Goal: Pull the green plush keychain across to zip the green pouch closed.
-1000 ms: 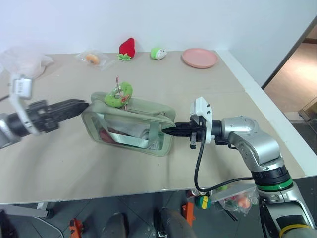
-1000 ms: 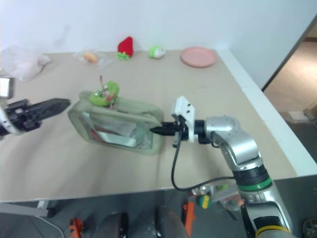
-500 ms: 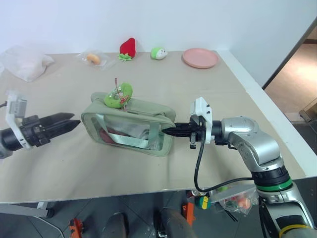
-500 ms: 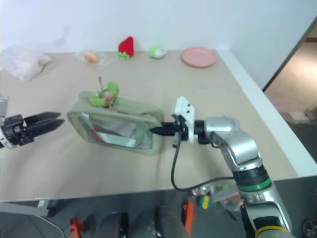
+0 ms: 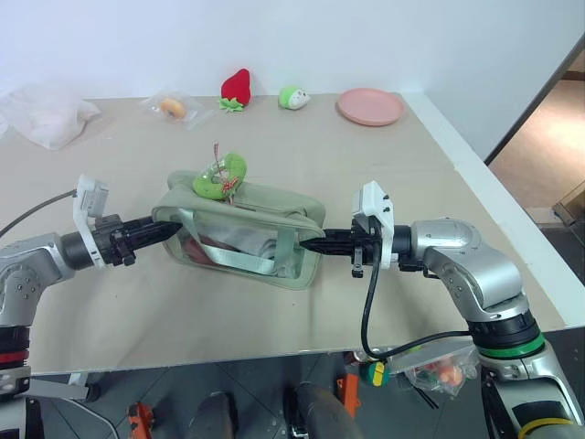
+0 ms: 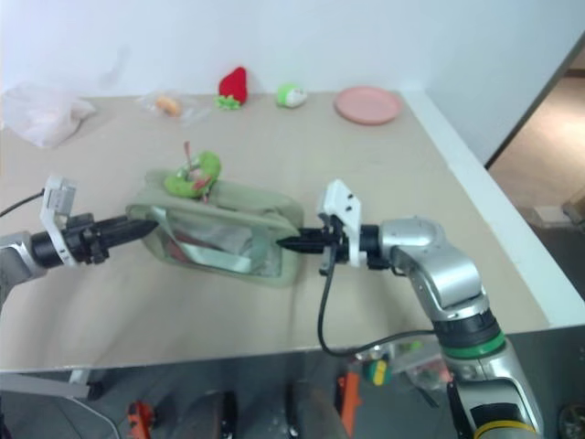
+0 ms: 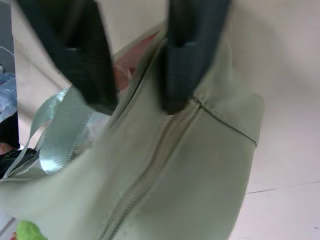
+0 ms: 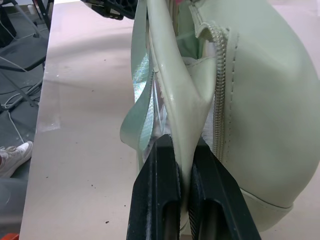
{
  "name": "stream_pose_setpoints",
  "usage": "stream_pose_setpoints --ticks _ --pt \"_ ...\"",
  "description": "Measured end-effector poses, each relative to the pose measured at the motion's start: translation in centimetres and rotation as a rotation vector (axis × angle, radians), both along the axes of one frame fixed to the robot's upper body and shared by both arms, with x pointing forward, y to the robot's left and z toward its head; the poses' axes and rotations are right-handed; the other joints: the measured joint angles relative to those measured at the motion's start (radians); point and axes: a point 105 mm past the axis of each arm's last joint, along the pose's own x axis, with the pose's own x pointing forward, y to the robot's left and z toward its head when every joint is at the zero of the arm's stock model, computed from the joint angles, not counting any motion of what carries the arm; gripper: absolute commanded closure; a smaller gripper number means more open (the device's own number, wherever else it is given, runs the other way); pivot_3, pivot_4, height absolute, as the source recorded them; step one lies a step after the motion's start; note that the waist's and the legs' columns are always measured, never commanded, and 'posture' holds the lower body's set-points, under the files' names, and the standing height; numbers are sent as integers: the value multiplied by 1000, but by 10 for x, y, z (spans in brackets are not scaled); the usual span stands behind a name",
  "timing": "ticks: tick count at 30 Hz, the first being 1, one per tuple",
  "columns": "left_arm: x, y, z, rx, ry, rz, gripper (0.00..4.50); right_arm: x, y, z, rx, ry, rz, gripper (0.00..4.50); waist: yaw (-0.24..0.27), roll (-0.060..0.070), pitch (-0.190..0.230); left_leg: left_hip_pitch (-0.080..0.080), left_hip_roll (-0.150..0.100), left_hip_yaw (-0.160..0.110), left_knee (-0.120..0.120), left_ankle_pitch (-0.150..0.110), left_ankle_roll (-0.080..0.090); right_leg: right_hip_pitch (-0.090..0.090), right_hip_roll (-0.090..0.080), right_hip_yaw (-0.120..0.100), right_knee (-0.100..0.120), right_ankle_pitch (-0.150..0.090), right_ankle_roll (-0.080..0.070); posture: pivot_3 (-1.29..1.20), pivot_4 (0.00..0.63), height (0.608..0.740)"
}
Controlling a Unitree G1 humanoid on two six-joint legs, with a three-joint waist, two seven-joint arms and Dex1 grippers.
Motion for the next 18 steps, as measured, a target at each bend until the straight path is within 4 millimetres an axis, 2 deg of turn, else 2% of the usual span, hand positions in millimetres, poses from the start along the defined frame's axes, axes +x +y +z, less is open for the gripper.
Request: stream_pose_setpoints --ticks 1,5,7,8,12,15,16,18 --pt "-1 -1 0 1 -2 -4 4468 -1 0 0 1 -1 2 4500 0 0 0 0 0 0 0 0 0 0 0 0 0 0 0 0 150 740" --pt "-2 -4 2 19 -16 -7 4468 -2 -3 -1 7 15 -2 4500 1 0 0 0 -1 0 0 0 0 0 -1 0 0 0 0 0 150 740" --pt "-3 -5 2 27 -21 -9 4500 -2 -4 0 17 38 -1 3772 2 0 0 0 -1 0 0 0 0 0 -2 0 0 0 0 0 150 740" --pt "-4 -6 2 29 -22 -13 4500 -3 -4 -1 22 51 2 3560 2 0 0 0 -1 0 0 0 0 0 -2 0 0 0 1 0 150 740" --pt "-8 -11 2 41 -31 -36 4500 -9 -6 2 59 130 33 2025 4 0 0 -1 -1 0 0 0 0 0 -4 0 0 -1 2 0 150 740" --pt "-9 -11 3 44 -33 -38 4500 -9 -15 10 86 133 28 971 4 0 0 -2 -2 -1 0 0 0 0 -5 0 -1 -1 2 0 150 740" --pt "-9 -12 3 46 -33 -41 4500 -9 -21 18 109 119 23 681 4 0 0 -2 -3 0 0 0 0 0 -5 0 -1 -1 2 0 150 740" --pt "-9 -12 3 46 -32 -42 4500 -8 -31 39 152 69 9 681 4 0 0 -2 -3 -1 0 0 0 0 -5 0 -1 -1 2 0 150 740"
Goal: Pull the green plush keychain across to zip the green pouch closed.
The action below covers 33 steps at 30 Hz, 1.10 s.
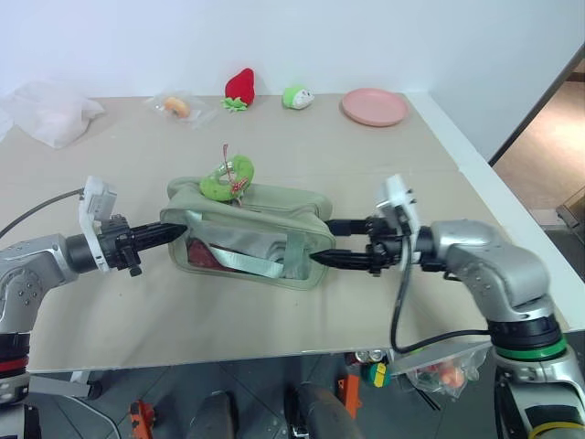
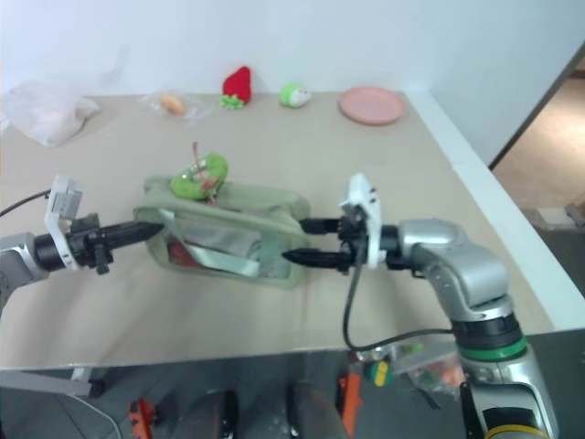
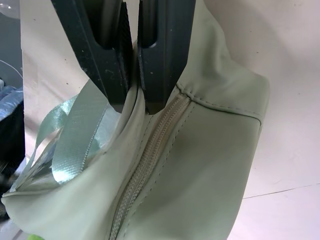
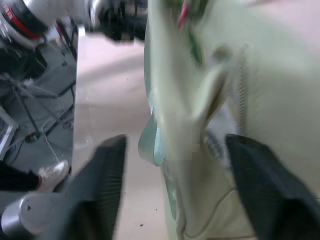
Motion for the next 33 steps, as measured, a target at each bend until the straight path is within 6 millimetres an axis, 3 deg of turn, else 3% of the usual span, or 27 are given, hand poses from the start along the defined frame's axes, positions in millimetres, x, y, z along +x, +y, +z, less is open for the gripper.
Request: stream_pose_setpoints --ticks 5,8,11,17,23,33 --pt "0 -1 0 2 -2 -2 4500 13 -13 61 124 -165 -41 681 -1 0 0 1 0 0 0 0 0 0 1 -1 0 0 0 0 150 740" --pt "0 -1 0 2 -3 -2 4500 40 -1 71 144 -179 -104 681 -6 0 0 1 1 0 0 0 0 0 2 1 0 1 -1 0 150 740" --pt "0 -5 0 -6 -4 -14 4500 73 32 64 70 -141 -147 681 -8 0 0 1 2 1 0 0 1 -1 4 1 0 2 -1 0 150 740" --pt "0 -8 0 -14 -9 -29 4500 101 83 63 -14 -79 -150 681 -2 1 0 -8 3 0 0 0 1 -7 1 -1 0 0 0 0 150 740" --pt "-1 -10 1 -18 -17 -42 4500 95 100 51 -89 -65 -60 681 1 0 0 -18 -1 0 2 -1 3 -15 -5 0 0 3 -2 0 150 740" --pt "-3 -9 -2 -25 -15 -35 4500 94 104 51 -103 -59 -37 681 0 0 0 -18 0 0 4 -1 3 -15 -3 -1 1 3 1 0 150 740"
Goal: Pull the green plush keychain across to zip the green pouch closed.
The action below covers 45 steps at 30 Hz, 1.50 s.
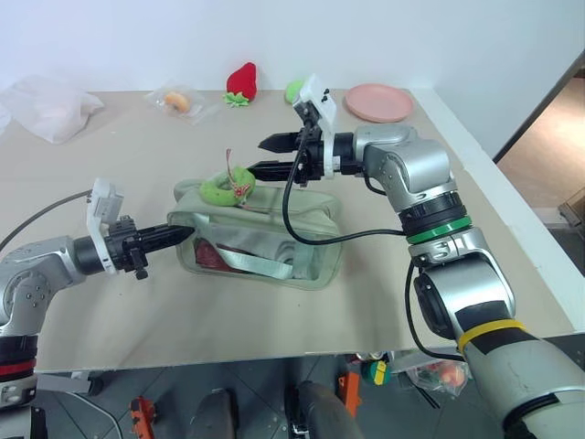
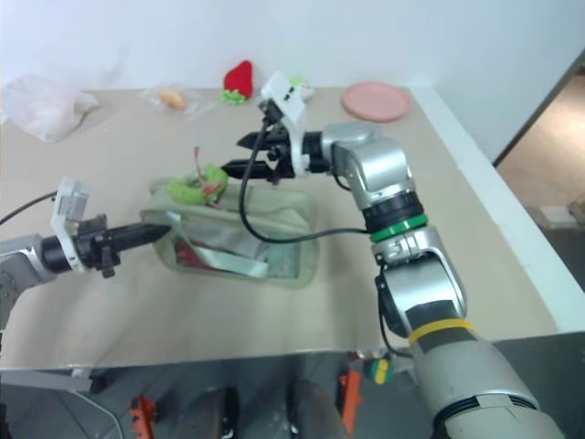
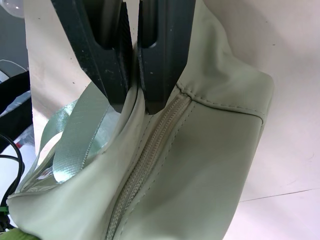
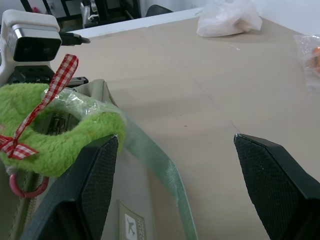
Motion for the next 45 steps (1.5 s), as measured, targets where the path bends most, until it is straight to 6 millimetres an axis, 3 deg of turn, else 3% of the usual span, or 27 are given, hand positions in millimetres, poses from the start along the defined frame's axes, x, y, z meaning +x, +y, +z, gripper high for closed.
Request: stream_pose_setpoints --ticks 6,10,15,19,28,34,41,45 --pt "-1 -1 0 -3 -1 -7 4500 15 -24 34 65 -78 -100 681 0 0 0 0 0 0 0 0 0 0 0 0 0 0 0 0 150 740" --pt "-1 -1 0 -3 -1 -5 4500 19 -32 40 100 -54 -132 681 0 0 0 0 0 0 0 0 0 0 0 1 0 1 -1 0 150 740" --pt "0 -2 1 -5 -3 -4 4500 5 -14 24 85 123 -77 681 0 0 0 0 0 0 0 0 0 0 0 0 0 1 -1 0 150 740" --pt "0 -4 0 -18 2 -5 4500 4 -11 11 77 210 -89 681 1 0 0 -1 -1 0 1 0 0 0 -2 0 0 2 -1 0 150 740" --pt "0 -5 0 -21 6 -5 4500 -3 -7 17 147 316 -59 681 0 0 0 -1 -1 0 1 0 0 0 -1 0 0 2 0 0 150 740" --pt "0 -5 -1 -25 6 -6 4500 -27 3 30 145 302 37 681 0 0 0 -1 -1 0 1 0 0 0 -1 0 0 1 0 0 150 740" --pt "1 -6 -1 -30 6 -3 4500 -37 14 -5 104 390 63 681 0 0 0 -1 -1 0 2 1 1 1 -1 0 0 2 3 0 150 740" --pt "1 -6 -1 -31 6 1 4500 -37 18 -7 102 388 63 681 0 0 0 -1 -1 0 2 1 1 1 -1 0 0 2 3 0 150 740"
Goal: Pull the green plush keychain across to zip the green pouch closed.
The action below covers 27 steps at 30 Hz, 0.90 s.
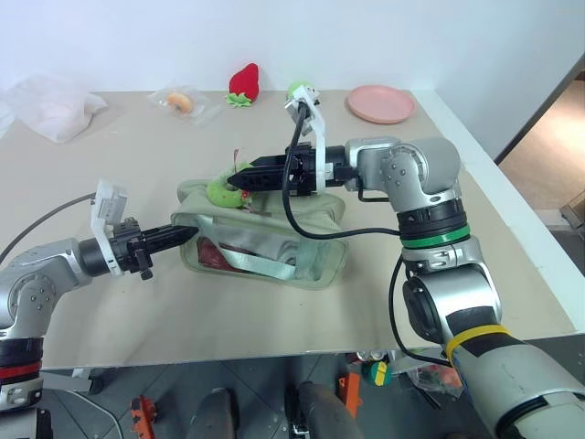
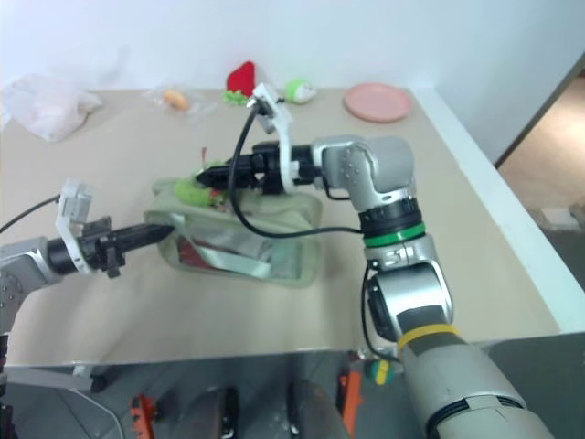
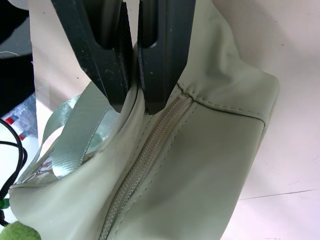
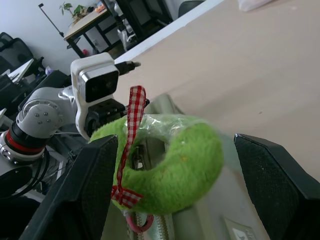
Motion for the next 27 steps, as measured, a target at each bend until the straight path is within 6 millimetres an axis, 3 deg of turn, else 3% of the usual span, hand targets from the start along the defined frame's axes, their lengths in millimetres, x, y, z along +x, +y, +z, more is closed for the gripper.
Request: stream_pose_setpoints --ticks 3,7,8,9,15,24,27 --pt "0 0 0 0 0 1 4500 2 0 0 5 -5 -9 681 0 0 0 0 0 0 0 0 0 0 0 0 0 0 0 0 150 740" --pt "0 0 0 0 0 1 4500 3 -1 1 13 -19 -11 1811 0 0 0 0 0 0 0 0 0 0 0 0 0 0 0 0 150 740" --pt "0 0 0 -1 0 1 4500 4 -1 2 15 -23 -12 1872 0 0 0 0 0 0 0 0 0 0 0 0 0 0 0 0 150 740" --pt "0 0 0 -1 0 1 4500 4 -1 2 17 -28 -11 2478 0 0 0 0 0 0 0 0 0 0 0 0 0 0 0 0 150 740" --pt "1 0 1 -3 -4 0 4500 4 -6 6 24 -53 -9 4462 0 0 0 0 0 0 0 0 0 0 0 0 0 0 0 0 150 740" --pt "3 0 2 -11 -3 0 4500 3 -16 9 28 -81 -5 4462 0 0 0 0 0 0 0 0 0 0 0 0 0 0 0 0 150 740" --pt "3 -1 2 -15 -4 -2 4500 8 -27 13 18 -117 -41 4462 1 0 0 0 0 0 0 0 0 0 0 0 0 0 0 0 150 740"
